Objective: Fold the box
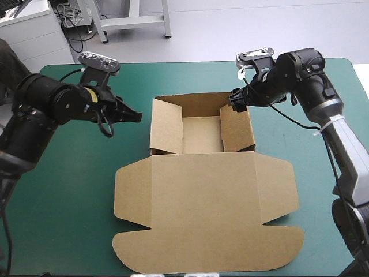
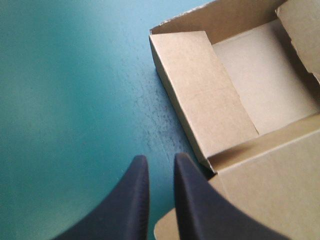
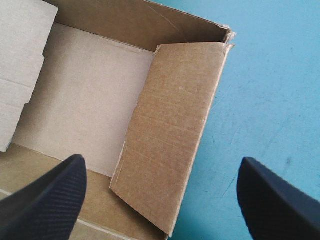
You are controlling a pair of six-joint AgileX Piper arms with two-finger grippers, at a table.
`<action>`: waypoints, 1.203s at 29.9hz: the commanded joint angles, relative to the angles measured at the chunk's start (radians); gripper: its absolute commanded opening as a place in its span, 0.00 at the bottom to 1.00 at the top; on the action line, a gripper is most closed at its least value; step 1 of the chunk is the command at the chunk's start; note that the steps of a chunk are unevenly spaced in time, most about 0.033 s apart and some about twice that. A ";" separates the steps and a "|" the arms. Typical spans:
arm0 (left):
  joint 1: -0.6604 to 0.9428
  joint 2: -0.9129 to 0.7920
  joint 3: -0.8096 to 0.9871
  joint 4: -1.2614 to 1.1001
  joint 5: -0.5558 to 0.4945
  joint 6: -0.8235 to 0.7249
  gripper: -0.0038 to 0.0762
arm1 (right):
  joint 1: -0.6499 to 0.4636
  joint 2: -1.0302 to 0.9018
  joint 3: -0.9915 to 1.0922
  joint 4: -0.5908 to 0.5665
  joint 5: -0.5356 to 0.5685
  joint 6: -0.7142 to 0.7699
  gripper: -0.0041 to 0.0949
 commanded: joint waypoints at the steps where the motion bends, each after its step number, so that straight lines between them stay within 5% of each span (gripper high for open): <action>1: -0.005 -0.134 0.094 -0.008 0.044 0.029 0.01 | -0.006 -0.030 -0.031 -0.001 0.002 -0.007 0.80; 16: -0.005 -0.654 0.766 0.009 -0.012 0.015 0.01 | -0.006 0.133 -0.031 -0.006 -0.026 -0.007 0.79; 26: -0.005 -0.858 0.854 0.016 0.015 -0.011 0.01 | -0.006 0.241 -0.031 -0.041 -0.059 -0.007 0.77; 31: -0.005 -0.872 0.854 0.020 0.029 -0.022 0.01 | -0.006 0.268 -0.031 -0.041 -0.070 -0.005 0.61; 36: -0.005 -0.872 0.854 0.045 0.031 -0.022 0.01 | -0.006 0.273 -0.031 -0.043 -0.071 0.002 0.22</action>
